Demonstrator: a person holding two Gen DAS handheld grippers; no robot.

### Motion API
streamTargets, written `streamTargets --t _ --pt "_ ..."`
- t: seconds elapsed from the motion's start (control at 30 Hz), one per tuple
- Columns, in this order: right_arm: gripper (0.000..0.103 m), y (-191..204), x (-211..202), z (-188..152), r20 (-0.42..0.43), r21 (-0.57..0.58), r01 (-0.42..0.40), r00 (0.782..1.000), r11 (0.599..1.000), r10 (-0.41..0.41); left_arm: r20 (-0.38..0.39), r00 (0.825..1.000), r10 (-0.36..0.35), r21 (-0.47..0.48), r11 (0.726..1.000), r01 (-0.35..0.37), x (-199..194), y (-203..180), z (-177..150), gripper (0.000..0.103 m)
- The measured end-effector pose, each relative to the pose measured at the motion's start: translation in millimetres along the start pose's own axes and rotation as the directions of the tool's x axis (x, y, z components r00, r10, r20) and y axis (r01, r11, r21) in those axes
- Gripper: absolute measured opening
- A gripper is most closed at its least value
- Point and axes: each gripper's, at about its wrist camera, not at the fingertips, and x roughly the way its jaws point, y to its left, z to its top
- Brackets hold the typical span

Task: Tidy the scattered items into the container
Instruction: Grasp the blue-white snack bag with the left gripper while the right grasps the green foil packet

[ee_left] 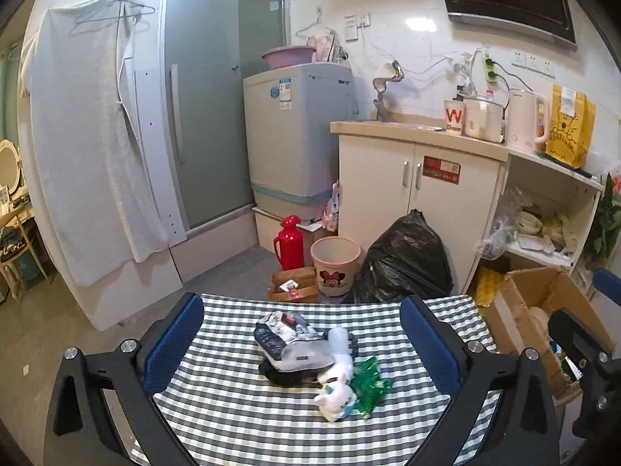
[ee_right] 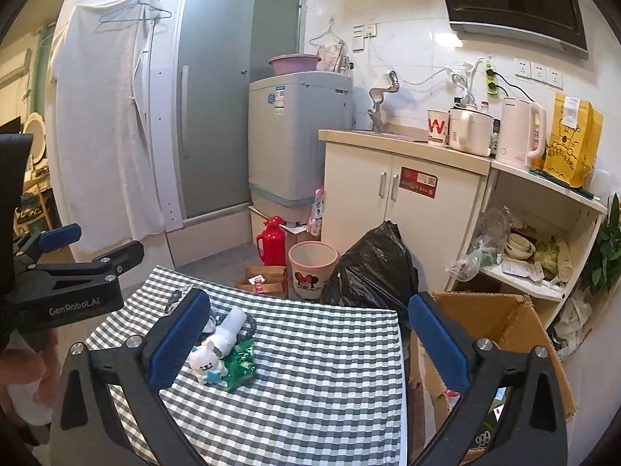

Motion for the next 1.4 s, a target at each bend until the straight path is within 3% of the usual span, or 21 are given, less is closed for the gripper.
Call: streamTargets --t 0.57,1.03,1.4 --pt "0.103 19.1 59.2 -21.5 -0.118 -0.018 -0.031 0.993 0.999 0.029 -0.101 0.993 0.067 -0.053 0.996 -0.073 56.9 53.9 -11.8 0.103" --pt "0.103 23.0 111.0 -50.7 -0.214 -0.021 -0.064 0.975 0.998 0.058 -0.219 0.976 0.020 -0.069 0.997 -0.036 117.9 44.2 -36.8 0.103" --pt "0.103 23.7 157.1 -74.3 -0.302 -0.011 -0.090 0.950 0.996 0.082 -0.292 0.956 0.009 -0.060 0.998 -0.027 169.3 33.0 -55.5 0.103"
